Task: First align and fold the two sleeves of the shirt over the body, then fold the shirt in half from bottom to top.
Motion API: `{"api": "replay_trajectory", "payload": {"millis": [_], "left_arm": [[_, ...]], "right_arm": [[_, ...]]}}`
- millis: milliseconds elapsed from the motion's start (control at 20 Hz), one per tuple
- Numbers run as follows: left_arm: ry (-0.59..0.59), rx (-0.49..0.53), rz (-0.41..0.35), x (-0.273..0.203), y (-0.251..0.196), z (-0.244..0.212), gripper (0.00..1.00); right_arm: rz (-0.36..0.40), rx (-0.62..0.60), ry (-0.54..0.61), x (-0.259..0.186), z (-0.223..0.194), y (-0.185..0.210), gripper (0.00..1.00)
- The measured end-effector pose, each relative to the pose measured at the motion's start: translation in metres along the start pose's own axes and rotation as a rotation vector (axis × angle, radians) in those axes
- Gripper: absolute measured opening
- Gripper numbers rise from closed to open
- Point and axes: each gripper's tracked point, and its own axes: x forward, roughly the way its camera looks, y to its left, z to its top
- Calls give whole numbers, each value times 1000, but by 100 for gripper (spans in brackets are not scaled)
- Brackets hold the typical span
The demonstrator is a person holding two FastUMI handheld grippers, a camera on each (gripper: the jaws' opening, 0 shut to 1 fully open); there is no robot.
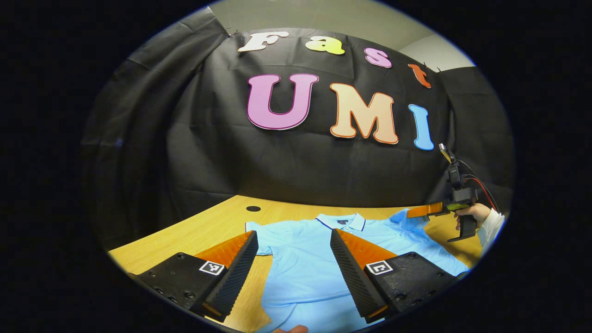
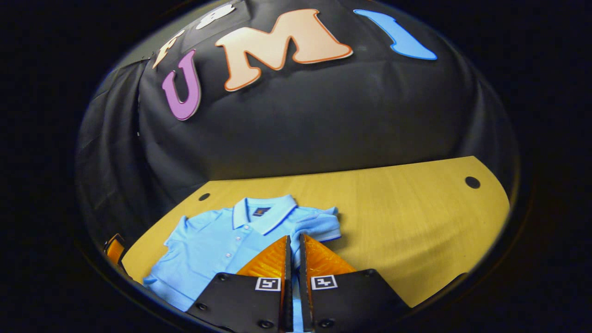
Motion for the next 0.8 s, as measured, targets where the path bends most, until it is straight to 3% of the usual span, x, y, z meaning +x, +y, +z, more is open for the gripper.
{"api": "replay_trajectory", "payload": {"millis": [100, 300, 450, 600, 800], "left_arm": [[-7, 2, 5, -1, 2, 3, 95], [-10, -2, 6, -2, 3, 5, 94], [-9, -4, 10, -1, 7, 6, 94], [1, -14, 24, 2, 18, 3, 95], [41, -35, 41, 7, 35, -5, 95]], "right_arm": [[65, -32, 21, 9, -12, 24, 9], [104, -99, 93, 26, -43, 49, 13], [136, -104, 119, 26, -53, 61, 56], [121, -148, 129, 12, -54, 57, 99], [129, -138, 66, -20, -40, 60, 98]]}}
